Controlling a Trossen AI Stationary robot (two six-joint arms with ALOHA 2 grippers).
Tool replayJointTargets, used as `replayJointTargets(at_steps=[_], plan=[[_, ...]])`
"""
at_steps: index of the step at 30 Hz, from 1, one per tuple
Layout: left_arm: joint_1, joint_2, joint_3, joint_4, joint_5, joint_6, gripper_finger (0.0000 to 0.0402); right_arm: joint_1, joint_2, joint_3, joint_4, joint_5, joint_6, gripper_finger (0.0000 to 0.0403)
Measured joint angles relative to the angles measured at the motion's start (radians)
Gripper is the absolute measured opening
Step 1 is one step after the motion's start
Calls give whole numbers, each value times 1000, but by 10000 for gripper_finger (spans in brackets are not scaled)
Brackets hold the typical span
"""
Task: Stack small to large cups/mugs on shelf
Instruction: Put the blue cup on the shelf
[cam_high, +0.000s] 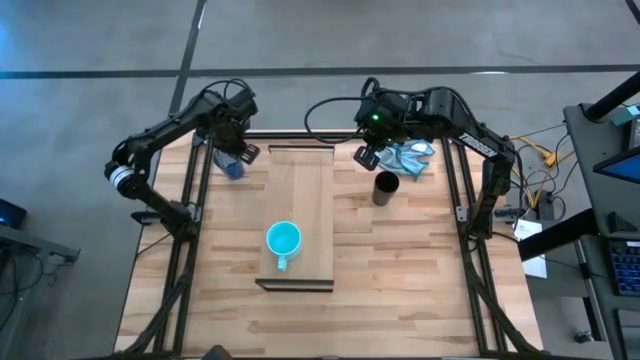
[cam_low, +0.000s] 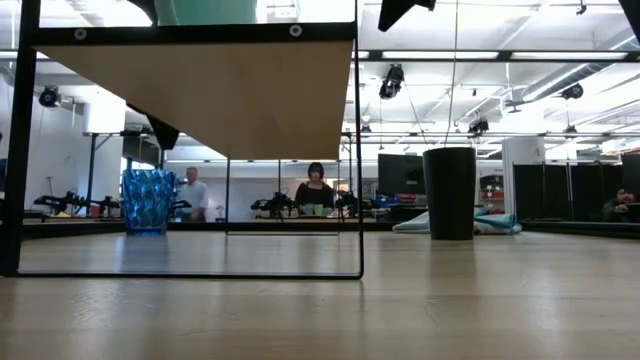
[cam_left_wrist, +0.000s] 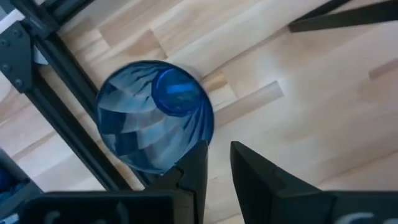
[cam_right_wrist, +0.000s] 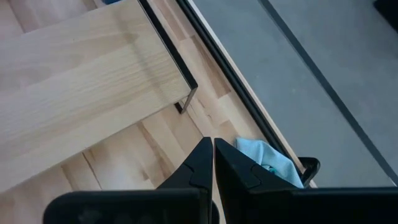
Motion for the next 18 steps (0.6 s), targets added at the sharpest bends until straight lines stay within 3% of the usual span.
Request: replayJointTargets(at_steps=[18], plan=[[34, -9, -152, 148, 58, 5, 56, 0, 0, 0, 0, 2, -16, 9]])
